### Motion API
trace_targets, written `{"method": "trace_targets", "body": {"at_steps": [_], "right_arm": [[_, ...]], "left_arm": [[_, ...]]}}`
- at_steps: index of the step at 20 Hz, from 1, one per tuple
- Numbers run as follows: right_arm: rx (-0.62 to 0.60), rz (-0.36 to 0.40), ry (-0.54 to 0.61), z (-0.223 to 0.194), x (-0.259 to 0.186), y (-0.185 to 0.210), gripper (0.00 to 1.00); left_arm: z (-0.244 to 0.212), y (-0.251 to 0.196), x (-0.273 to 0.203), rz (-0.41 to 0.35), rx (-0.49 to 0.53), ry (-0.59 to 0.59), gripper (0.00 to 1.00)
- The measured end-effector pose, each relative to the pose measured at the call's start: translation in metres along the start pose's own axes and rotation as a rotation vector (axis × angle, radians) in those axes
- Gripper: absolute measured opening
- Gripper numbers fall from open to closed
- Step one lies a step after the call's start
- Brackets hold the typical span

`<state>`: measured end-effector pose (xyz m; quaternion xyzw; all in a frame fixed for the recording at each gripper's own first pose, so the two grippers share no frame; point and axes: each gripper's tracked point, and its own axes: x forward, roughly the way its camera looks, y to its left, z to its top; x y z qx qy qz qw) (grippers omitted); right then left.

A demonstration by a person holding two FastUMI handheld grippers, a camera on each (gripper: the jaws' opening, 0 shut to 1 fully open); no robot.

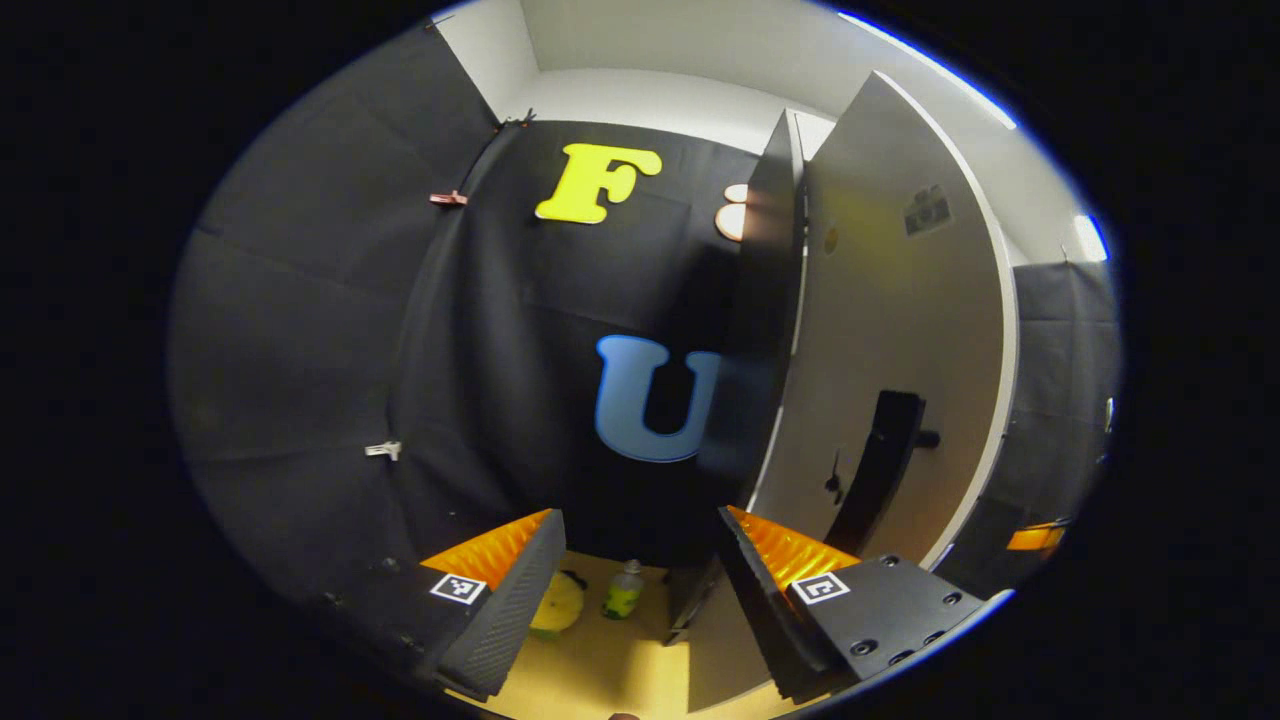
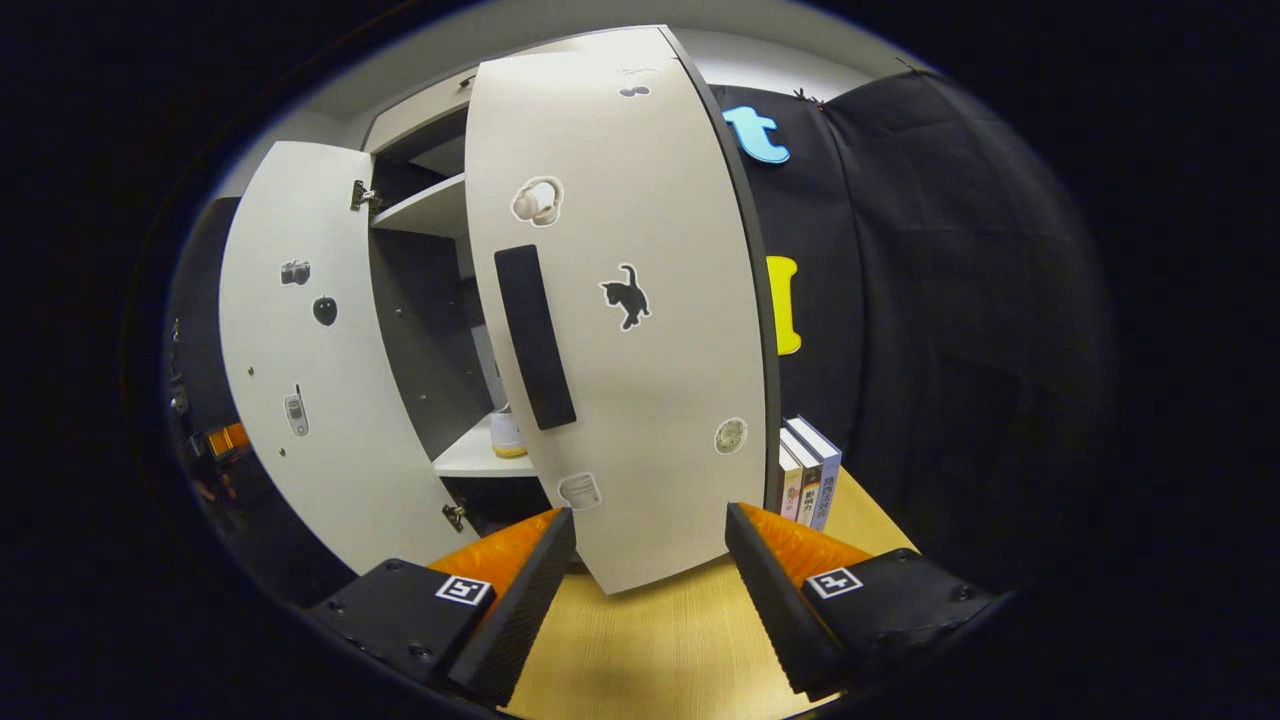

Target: Grab one shoe with the right hand and put it into the shoe cabinet, grab the other shoe with the left hand and put it into the shoe cabinet; then close the right door with the right hand and the left door with the left hand.

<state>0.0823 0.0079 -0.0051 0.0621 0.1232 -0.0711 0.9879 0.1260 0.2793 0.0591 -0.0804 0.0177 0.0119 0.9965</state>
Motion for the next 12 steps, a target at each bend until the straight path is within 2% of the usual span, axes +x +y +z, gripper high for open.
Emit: {"method": "trace_targets", "body": {"at_steps": [5, 12], "right_arm": [[-0.003, -0.004, 0.020, -0.011, -0.007, -0.005, 0.98], [0.013, 0.021, 0.028, -0.020, -0.007, -0.022, 0.98]], "left_arm": [[0.018, -0.026, 0.006, -0.058, 0.058, -0.027, 0.95], [0.018, -0.044, 0.004, -0.037, 0.092, 0.017, 0.92]]}}
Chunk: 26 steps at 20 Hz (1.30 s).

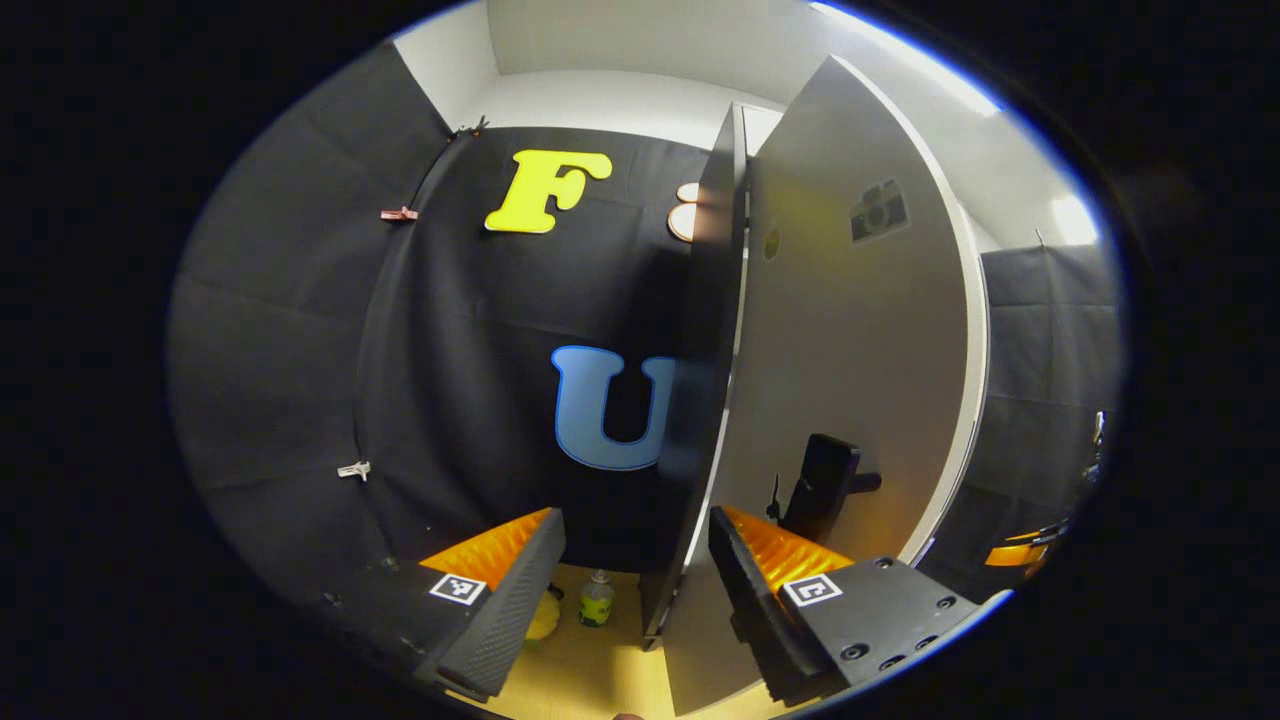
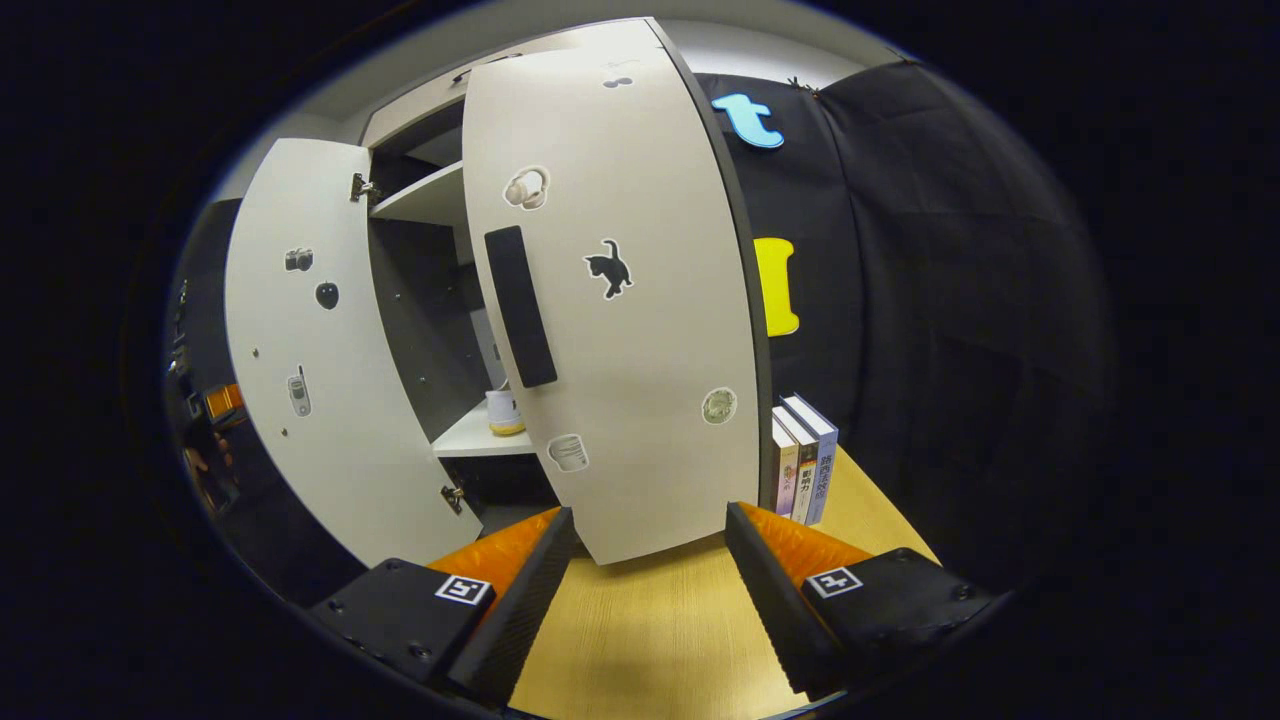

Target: Grab one shoe with the right hand and put it into the shoe cabinet, grab the other shoe with the left hand and put it into the shoe cabinet; then close the right door with the right hand and the left door with the left hand.

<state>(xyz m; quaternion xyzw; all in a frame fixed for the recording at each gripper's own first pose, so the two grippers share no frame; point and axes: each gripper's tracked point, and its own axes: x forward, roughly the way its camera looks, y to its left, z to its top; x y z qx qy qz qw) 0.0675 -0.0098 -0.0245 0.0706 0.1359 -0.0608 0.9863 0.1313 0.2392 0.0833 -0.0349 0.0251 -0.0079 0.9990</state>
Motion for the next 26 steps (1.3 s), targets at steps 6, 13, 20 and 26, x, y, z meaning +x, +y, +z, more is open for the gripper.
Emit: {"method": "trace_targets", "body": {"at_steps": [6, 13, 20, 26], "right_arm": [[0.035, 0.033, 0.017, -0.004, 0.006, -0.028, 0.98], [0.017, 0.073, -0.011, 0.013, 0.015, -0.070, 0.98], [-0.056, 0.171, -0.039, 0.025, 0.020, -0.092, 0.98], [-0.078, 0.276, -0.114, 0.045, 0.021, -0.080, 0.98]], "left_arm": [[-0.006, -0.069, 0.005, -0.043, 0.046, 0.030, 0.92], [-0.023, -0.194, 0.012, -0.092, -0.084, -0.002, 0.92], [-0.056, -0.215, -0.042, 0.063, -0.070, 0.005, 0.95], [-0.054, -0.232, -0.109, 0.176, 0.017, -0.055, 0.95]]}}
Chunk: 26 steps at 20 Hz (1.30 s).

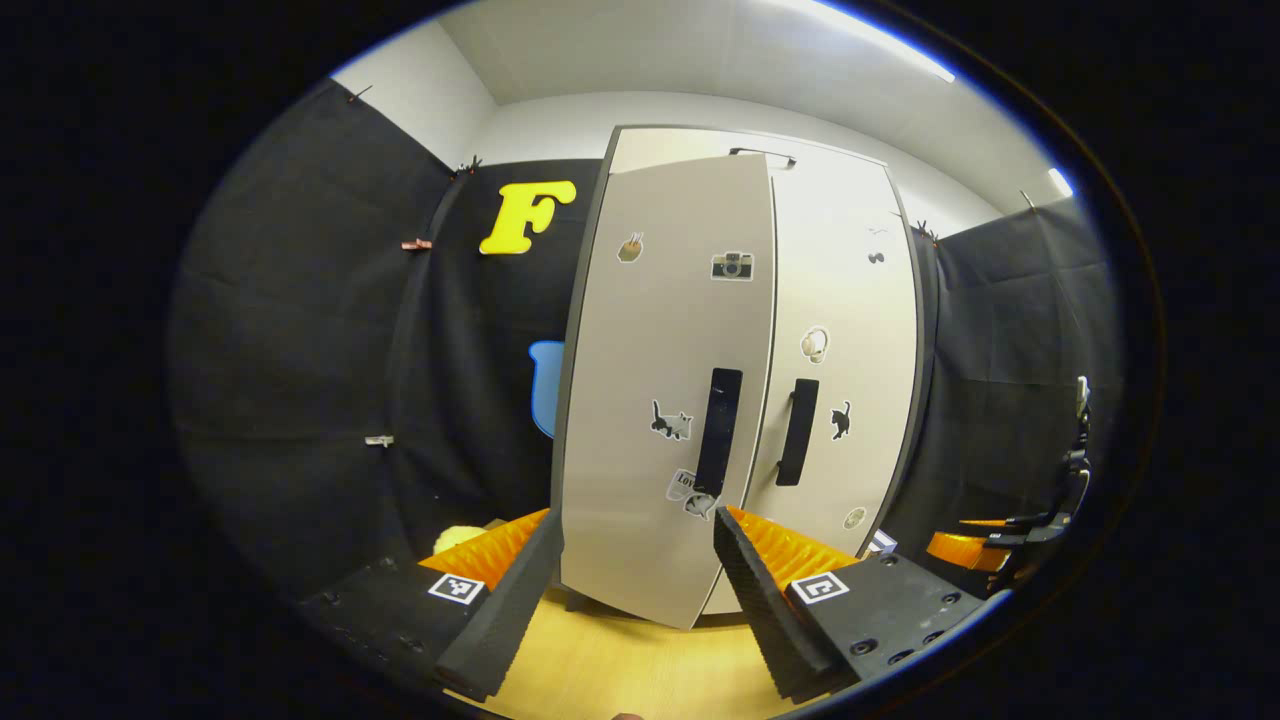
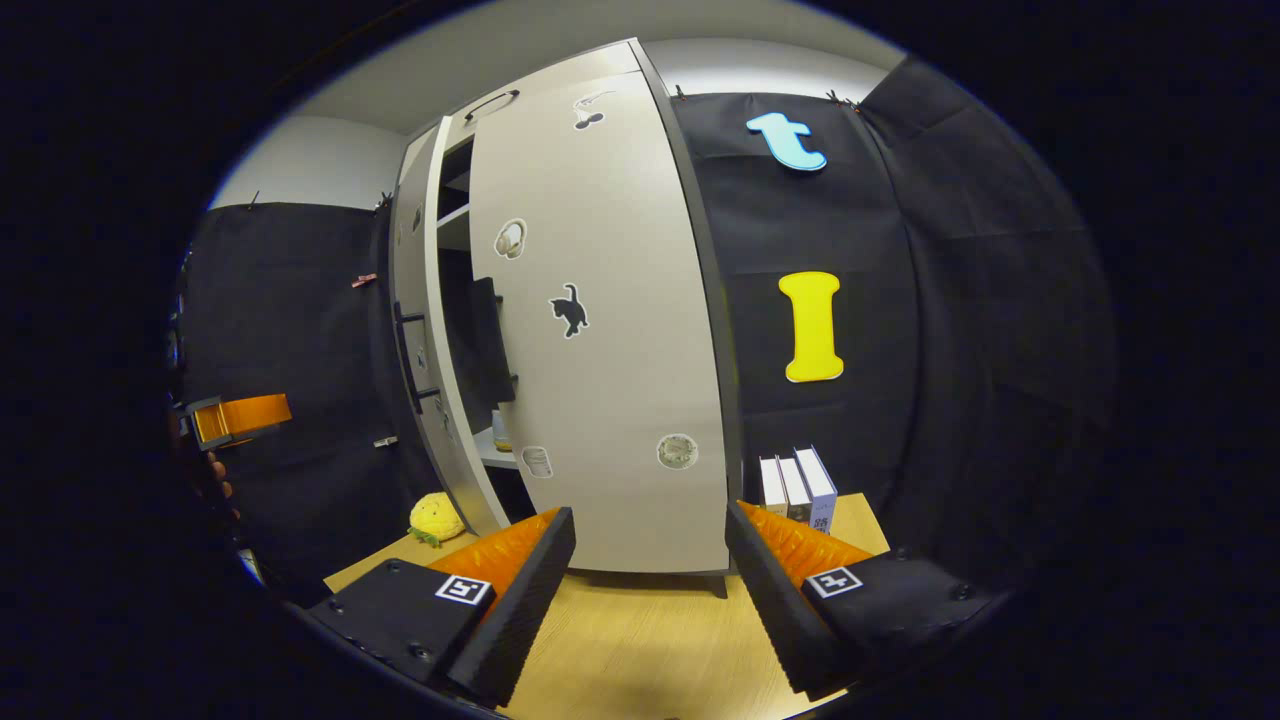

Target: Grab one shoe with the right hand and put it into the shoe cabinet, grab the other shoe with the left hand and put it into the shoe cabinet; then close the right door with the right hand and the left door with the left hand.

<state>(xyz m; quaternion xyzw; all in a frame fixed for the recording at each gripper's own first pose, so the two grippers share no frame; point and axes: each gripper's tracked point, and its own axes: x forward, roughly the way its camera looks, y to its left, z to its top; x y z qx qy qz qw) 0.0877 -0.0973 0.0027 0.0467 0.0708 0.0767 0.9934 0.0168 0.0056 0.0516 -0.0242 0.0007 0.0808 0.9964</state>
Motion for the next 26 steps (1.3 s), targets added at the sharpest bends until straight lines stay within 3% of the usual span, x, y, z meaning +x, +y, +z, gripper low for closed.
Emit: {"method": "trace_targets", "body": {"at_steps": [4, 11, 18, 26], "right_arm": [[-0.002, 0.031, -0.021, 0.008, -0.008, 0.012, 0.98], [0.020, -0.132, -0.045, 0.003, -0.048, 0.011, 0.98], [0.032, -0.212, -0.102, -0.003, -0.089, 0.031, 0.98], [-0.004, -0.214, -0.110, -0.017, -0.126, 0.067, 0.98]], "left_arm": [[-0.002, -0.006, -0.034, 0.023, 0.011, -0.019, 0.95], [-0.027, 0.010, -0.069, 0.026, 0.016, 0.047, 0.95], [-0.041, 0.022, -0.111, -0.027, 0.082, 0.039, 0.95], [-0.065, 0.038, -0.142, -0.040, 0.039, 0.078, 0.95]]}}
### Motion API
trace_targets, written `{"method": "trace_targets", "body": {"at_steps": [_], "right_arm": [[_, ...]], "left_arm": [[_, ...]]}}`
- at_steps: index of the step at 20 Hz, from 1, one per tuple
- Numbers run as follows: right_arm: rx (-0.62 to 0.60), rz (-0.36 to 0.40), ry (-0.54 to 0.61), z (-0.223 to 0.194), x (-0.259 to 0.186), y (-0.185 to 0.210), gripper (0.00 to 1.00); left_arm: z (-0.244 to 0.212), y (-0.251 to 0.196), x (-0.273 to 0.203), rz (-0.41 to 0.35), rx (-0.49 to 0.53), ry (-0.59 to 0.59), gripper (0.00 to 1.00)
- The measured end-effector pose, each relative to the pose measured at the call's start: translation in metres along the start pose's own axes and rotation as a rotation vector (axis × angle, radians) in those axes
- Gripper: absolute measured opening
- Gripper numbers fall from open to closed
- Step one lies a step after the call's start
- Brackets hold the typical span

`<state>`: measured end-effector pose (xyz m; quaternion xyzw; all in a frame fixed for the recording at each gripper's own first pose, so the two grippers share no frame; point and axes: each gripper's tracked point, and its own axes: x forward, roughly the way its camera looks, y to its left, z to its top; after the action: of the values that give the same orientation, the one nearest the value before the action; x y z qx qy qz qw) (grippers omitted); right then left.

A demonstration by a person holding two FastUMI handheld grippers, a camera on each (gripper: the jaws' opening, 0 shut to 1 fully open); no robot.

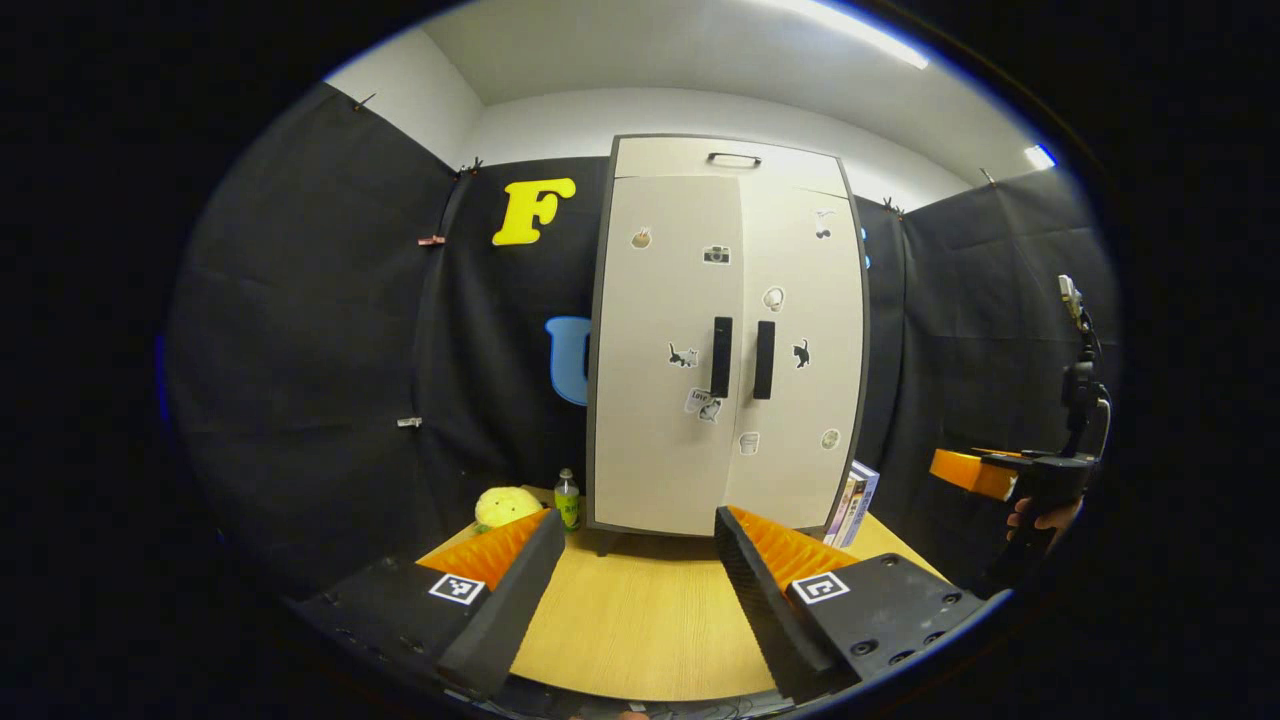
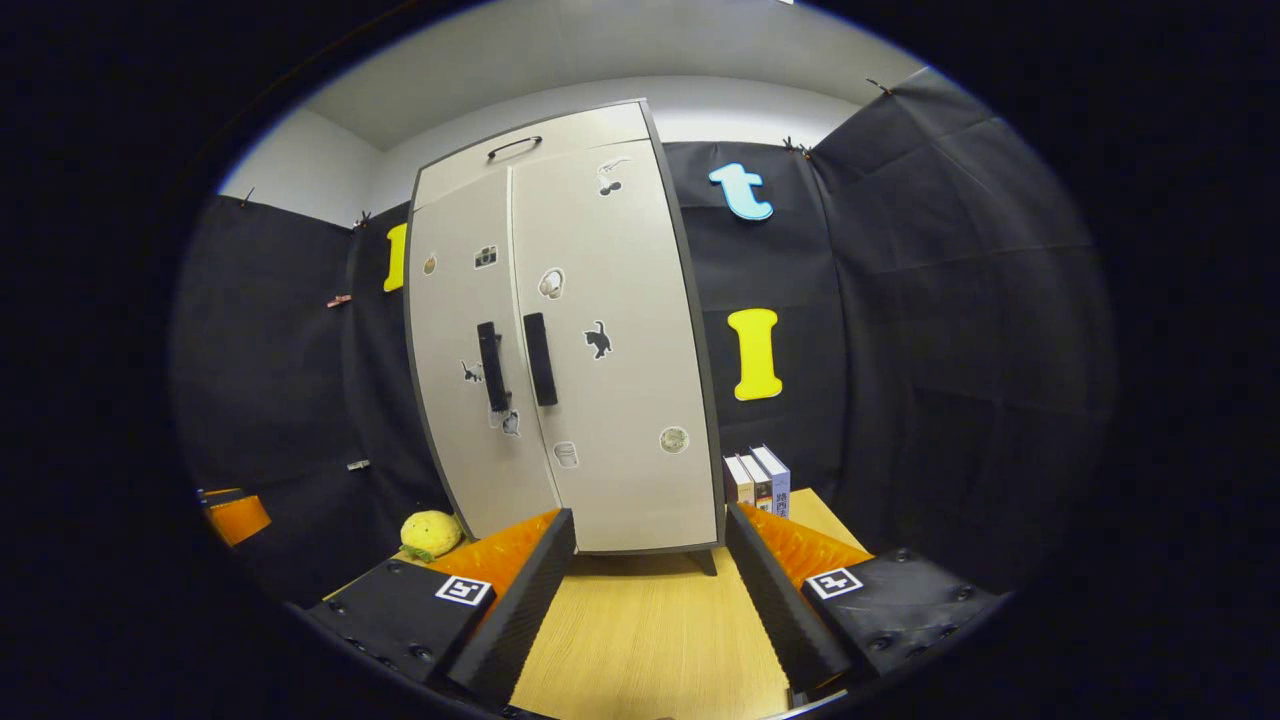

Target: Grab one shoe with the right hand and put it into the shoe cabinet, grab the other shoe with the left hand and put it into the shoe cabinet; then close the right door with the right hand and the left door with the left hand.

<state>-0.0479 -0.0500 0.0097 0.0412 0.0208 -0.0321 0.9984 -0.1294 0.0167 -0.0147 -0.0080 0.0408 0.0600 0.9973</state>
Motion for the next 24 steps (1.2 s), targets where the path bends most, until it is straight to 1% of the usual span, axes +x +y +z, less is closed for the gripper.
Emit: {"method": "trace_targets", "body": {"at_steps": [4, 7, 11, 18, 24], "right_arm": [[-0.009, -0.015, -0.007, -0.002, -0.011, -0.001, 0.98], [0.006, -0.010, 0.008, -0.005, -0.014, 0.004, 0.98], [-0.014, -0.018, 0.001, -0.004, -0.018, 0.002, 0.98], [-0.029, -0.018, 0.005, -0.002, -0.019, 0.004, 0.98], [-0.041, -0.024, 0.044, -0.015, -0.020, 0.003, 0.98]], "left_arm": [[-0.005, 0.009, -0.008, -0.002, -0.007, 0.006, 0.95], [-0.011, 0.014, -0.013, 0.004, -0.026, 0.015, 0.95], [-0.014, 0.018, -0.016, 0.007, -0.047, 0.015, 0.95], [-0.019, 0.024, -0.013, 0.018, -0.024, 0.017, 0.95], [-0.031, 0.025, -0.012, 0.009, -0.034, 0.039, 0.95]]}}
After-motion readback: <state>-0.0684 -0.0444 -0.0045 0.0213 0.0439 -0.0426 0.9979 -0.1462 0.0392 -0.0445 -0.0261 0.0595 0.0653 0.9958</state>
